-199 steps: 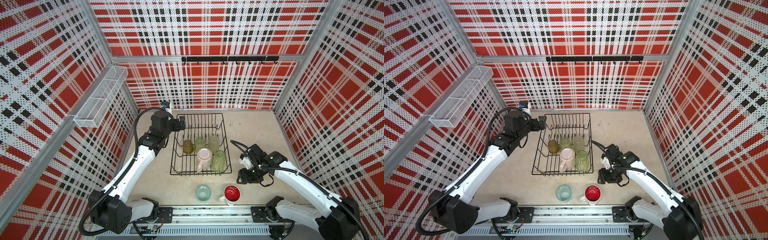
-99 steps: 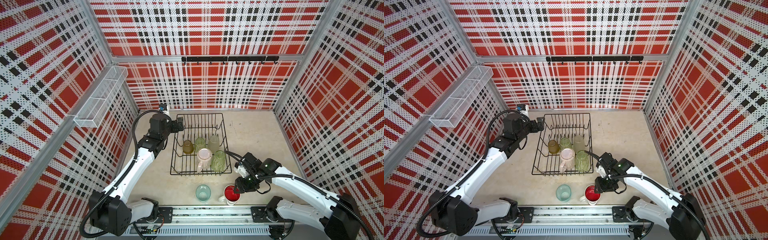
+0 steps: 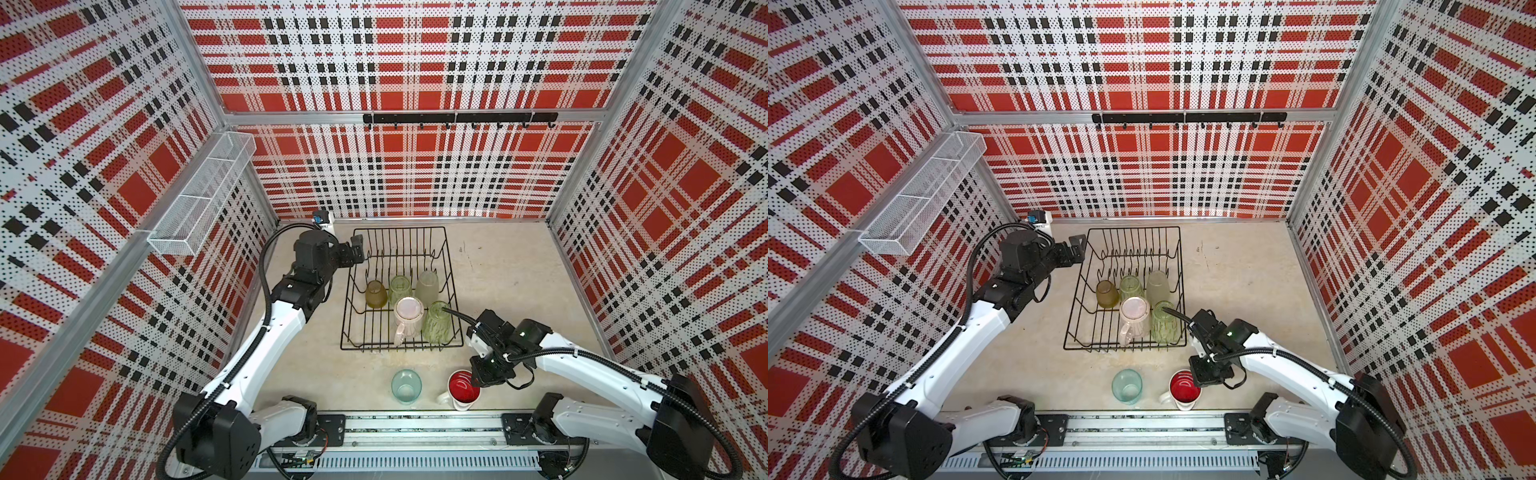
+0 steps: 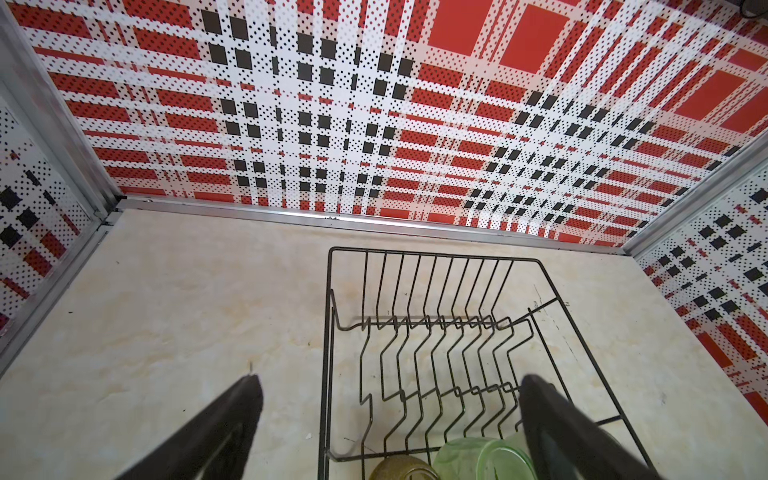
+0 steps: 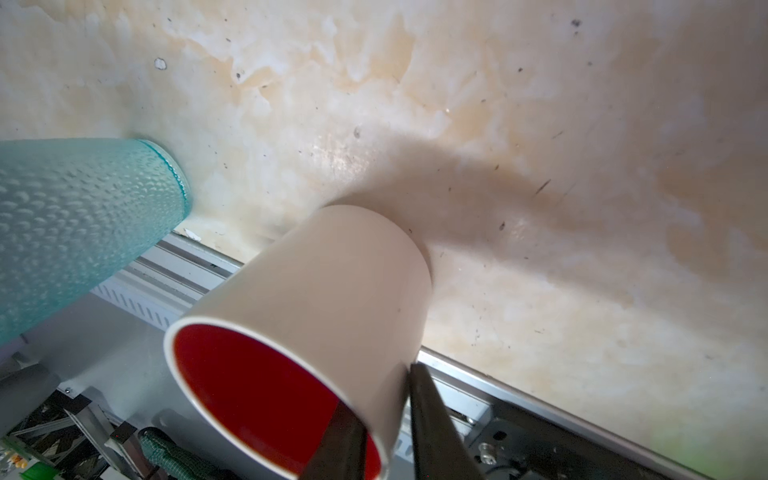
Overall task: Load the cups into the dish rack
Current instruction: 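Grasp the white red-lined mug rim with the right gripper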
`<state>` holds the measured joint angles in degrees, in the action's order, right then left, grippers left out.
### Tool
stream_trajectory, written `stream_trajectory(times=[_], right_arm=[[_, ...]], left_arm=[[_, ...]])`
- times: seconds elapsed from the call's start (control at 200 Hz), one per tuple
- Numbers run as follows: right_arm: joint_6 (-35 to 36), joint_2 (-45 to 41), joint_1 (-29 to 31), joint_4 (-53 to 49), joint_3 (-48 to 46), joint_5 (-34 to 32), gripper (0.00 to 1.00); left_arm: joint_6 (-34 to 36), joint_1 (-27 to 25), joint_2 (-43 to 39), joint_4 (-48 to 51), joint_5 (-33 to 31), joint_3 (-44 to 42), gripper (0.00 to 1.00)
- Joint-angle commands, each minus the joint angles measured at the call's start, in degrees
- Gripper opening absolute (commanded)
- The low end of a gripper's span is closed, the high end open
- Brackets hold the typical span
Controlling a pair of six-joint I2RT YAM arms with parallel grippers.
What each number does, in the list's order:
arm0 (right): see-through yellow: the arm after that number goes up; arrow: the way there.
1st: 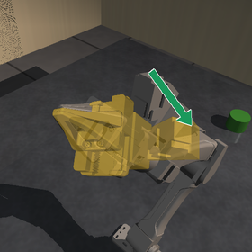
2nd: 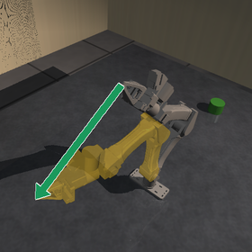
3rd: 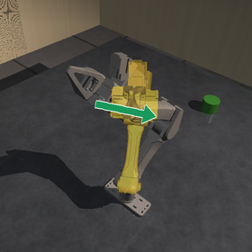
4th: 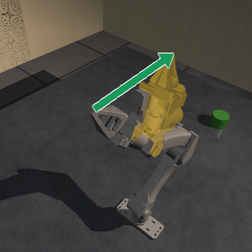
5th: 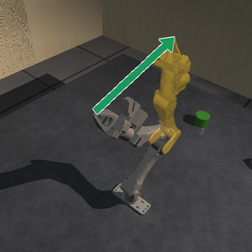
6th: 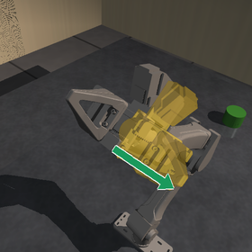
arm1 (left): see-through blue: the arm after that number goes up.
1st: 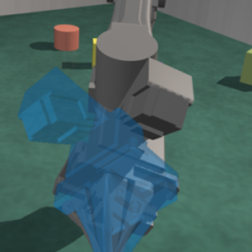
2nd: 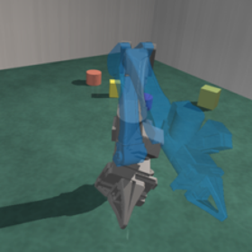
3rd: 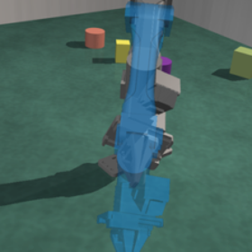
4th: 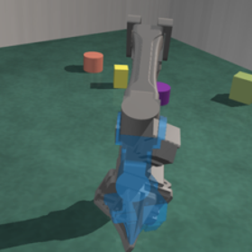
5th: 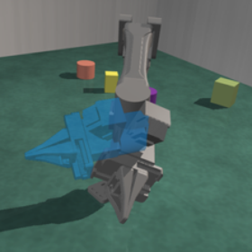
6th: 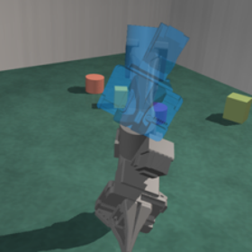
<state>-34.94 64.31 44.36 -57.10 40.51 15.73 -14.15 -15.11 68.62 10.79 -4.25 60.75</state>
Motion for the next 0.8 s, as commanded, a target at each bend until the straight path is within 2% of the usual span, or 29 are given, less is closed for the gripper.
stream_trajectory(times=[0.0, 0.316, 0.561, 0.621, 0.717, 0.797], right_arm=[[-0.8, 0.2, 0.4, 1.0, -0.9, -3.4, 0.19], [-2.2, 1.4, 0.7, 3.3, -1.1, -7.0, 0.24], [-3.4, -1.7, 0.7, 0.6, 0.1, -11.1, 0.14], [-4.1, -2.5, 0.7, 0.5, 0.0, -12.3, 0.10], [-5.1, -3.5, 0.7, 0.0, 0.1, -13.4, 0.07], [-6.3, -5.0, 0.7, -1.0, 0.6, -15.4, 0.02]], left_arm=[[-0.3, 1.8, -1.6, -0.9, 1.1, -0.5, 0.99], [-0.5, 2.7, -2.3, -1.1, 1.1, -1.3, 1.00], [-0.6, 3.1, -2.5, -1.1, 1.7, -0.9, 1.00], [-1.1, 3.0, -2.9, -0.8, -0.1, -0.9, 1.00], [-2.5, 3.4, -4.5, -0.2, -6.9, -1.5, 0.98], [-3.7, 4.2, -6.8, -1.6, -8.5, -2.7, 0.98]])
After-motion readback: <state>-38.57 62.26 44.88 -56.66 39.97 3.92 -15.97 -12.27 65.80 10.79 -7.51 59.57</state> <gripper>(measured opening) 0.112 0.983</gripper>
